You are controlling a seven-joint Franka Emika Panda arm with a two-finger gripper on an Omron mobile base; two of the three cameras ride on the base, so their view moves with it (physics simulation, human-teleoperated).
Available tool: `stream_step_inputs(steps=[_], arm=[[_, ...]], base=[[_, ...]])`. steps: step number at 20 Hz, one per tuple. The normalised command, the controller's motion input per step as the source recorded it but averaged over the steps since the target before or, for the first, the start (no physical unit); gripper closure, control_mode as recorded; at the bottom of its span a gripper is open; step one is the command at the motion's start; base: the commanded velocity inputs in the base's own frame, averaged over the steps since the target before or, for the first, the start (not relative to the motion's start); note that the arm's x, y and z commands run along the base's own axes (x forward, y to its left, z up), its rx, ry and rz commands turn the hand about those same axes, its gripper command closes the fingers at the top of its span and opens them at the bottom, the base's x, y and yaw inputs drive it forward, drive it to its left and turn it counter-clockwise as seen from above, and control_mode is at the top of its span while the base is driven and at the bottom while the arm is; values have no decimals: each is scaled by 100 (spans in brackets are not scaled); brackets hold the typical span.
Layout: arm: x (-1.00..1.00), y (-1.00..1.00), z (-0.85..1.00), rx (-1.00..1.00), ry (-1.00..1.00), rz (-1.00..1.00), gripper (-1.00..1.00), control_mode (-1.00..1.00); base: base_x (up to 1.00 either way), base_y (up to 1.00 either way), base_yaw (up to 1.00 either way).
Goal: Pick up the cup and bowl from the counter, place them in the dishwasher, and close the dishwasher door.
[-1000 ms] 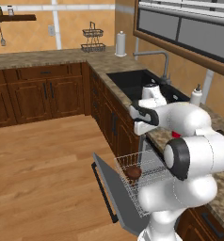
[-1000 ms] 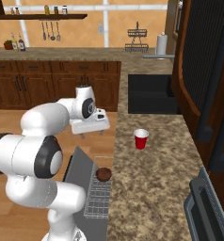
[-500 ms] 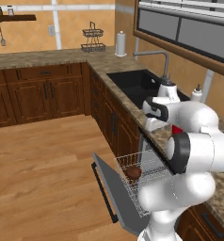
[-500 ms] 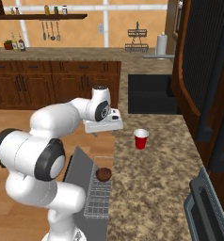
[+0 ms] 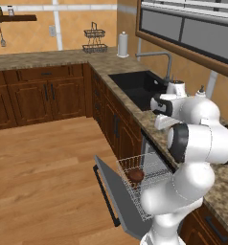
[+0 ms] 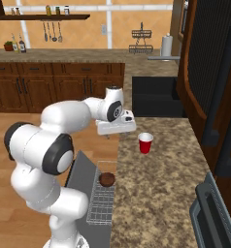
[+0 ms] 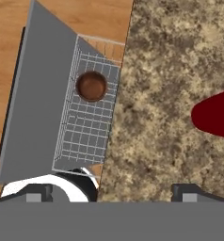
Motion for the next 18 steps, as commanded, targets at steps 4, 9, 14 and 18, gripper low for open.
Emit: stream_step_inputs(steps=[4, 9, 14, 18], arm=[[18, -34, 0, 0, -5, -6, -100, -100], [17, -22, 0, -2, -1, -14, -100, -100], [25, -26, -15, -3, -3, -14, -100, -100], [34, -33, -8, -2, -1, -12, -100, -100]], base=[[0, 0, 0], [0, 0, 0], [0, 0, 0], [0, 0, 0]])
